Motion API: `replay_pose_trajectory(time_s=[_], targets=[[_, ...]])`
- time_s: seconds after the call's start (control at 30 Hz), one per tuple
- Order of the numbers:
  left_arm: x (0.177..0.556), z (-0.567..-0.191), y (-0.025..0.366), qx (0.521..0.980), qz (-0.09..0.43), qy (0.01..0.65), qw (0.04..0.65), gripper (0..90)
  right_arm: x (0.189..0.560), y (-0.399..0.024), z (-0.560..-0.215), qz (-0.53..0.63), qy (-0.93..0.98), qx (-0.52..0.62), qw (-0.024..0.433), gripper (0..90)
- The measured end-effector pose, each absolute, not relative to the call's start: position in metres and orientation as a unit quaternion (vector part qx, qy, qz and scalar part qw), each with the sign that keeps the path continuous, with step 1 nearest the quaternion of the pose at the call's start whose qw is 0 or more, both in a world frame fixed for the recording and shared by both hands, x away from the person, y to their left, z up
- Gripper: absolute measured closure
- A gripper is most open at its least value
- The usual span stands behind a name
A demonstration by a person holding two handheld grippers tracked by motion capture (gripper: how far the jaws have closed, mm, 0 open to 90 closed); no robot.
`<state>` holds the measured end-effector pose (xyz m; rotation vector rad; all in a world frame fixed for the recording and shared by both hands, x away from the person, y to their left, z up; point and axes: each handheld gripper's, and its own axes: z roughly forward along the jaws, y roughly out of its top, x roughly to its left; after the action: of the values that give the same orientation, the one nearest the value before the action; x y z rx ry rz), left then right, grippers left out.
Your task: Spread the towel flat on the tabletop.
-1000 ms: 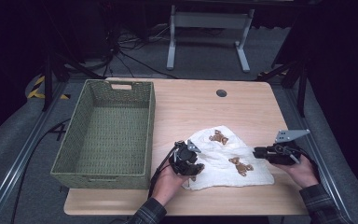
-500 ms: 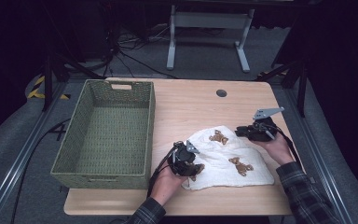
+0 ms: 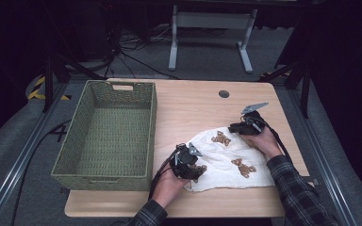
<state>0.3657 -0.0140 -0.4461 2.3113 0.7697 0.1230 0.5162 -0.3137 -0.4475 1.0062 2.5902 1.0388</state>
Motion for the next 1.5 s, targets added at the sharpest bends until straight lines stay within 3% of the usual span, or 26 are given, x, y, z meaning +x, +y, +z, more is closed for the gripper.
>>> replay_pose_trajectory(time_s=[0.17,0.67,0.87,0.97,1.13,1.5], targets=[[0.366,-0.447,-0.014,0.892,0.048,0.296,0.338,55.3,0.514,-0.316,-0.446,0.362,0.866,0.337,0.079,89.0],[0.364,-0.452,-0.018,0.898,0.049,0.294,0.323,53.0,0.449,-0.291,-0.409,0.393,0.883,0.241,0.092,89.3],[0.364,-0.454,-0.019,0.9,0.047,0.29,0.322,52.0,0.418,-0.275,-0.417,0.387,0.899,0.2,0.056,88.9],[0.364,-0.455,-0.018,0.899,0.046,0.289,0.324,51.8,0.407,-0.27,-0.415,0.392,0.901,0.181,0.041,81.9],[0.363,-0.455,-0.018,0.899,0.048,0.287,0.326,50.9,0.421,-0.284,-0.402,0.41,0.886,0.204,0.069,80.9],[0.363,-0.456,-0.017,0.9,0.046,0.283,0.327,50.2,0.46,-0.287,-0.422,0.407,0.877,0.244,0.071,74.0]])
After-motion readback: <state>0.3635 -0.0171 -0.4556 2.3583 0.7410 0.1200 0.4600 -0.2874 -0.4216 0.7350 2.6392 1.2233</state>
